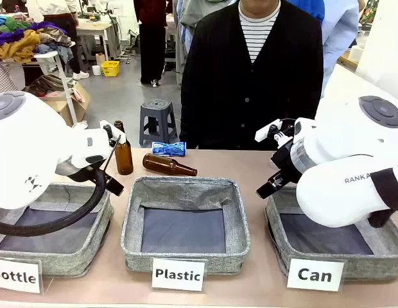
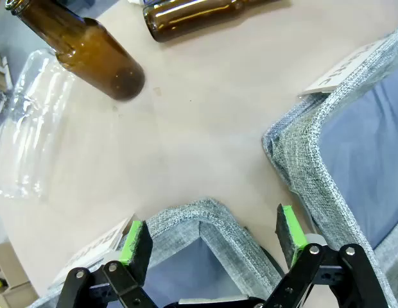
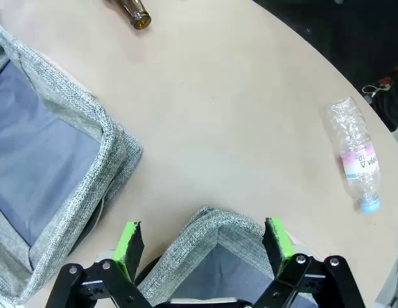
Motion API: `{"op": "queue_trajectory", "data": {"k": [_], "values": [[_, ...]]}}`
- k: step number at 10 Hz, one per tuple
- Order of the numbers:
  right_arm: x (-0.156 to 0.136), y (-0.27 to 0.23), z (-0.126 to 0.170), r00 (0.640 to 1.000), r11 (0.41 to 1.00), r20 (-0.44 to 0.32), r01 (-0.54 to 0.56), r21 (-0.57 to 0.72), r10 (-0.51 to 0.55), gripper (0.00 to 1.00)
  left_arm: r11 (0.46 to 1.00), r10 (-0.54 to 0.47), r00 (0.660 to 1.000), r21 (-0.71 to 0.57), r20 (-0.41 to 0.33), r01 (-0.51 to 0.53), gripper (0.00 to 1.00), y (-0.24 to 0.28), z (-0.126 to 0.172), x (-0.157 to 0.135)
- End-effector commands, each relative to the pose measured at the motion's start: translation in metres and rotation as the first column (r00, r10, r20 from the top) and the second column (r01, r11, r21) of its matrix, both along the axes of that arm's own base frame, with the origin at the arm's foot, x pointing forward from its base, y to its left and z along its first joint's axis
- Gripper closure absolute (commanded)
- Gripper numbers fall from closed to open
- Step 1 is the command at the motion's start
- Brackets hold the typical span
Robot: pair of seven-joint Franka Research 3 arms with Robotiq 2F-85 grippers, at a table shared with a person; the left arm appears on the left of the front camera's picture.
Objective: Sort the can waste into the basket.
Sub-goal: Pick up the can waste from the table and place it in the right Fabric basket.
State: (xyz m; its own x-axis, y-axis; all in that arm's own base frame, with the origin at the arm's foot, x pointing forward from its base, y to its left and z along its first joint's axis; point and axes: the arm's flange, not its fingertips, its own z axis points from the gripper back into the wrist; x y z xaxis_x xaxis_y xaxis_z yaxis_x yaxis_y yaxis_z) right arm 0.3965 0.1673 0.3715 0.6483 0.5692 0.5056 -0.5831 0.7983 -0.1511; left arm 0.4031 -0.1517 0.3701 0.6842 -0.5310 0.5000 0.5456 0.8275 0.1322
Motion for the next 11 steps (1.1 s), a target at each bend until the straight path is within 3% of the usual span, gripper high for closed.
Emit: {"op": "queue_trajectory", "data": {"k": [1,11], "values": [[0.0,0.0,0.0,1.0,1.0,0.0,0.0,0.0,0.0,0.0,1.0,0.0,1.0,0.0,0.0,0.0,0.0,0.0,0.0,0.0],[0.0,0.0,0.0,1.0,1.0,0.0,0.0,0.0,0.0,0.0,1.0,0.0,1.0,0.0,0.0,0.0,0.0,0.0,0.0,0.0]]}}
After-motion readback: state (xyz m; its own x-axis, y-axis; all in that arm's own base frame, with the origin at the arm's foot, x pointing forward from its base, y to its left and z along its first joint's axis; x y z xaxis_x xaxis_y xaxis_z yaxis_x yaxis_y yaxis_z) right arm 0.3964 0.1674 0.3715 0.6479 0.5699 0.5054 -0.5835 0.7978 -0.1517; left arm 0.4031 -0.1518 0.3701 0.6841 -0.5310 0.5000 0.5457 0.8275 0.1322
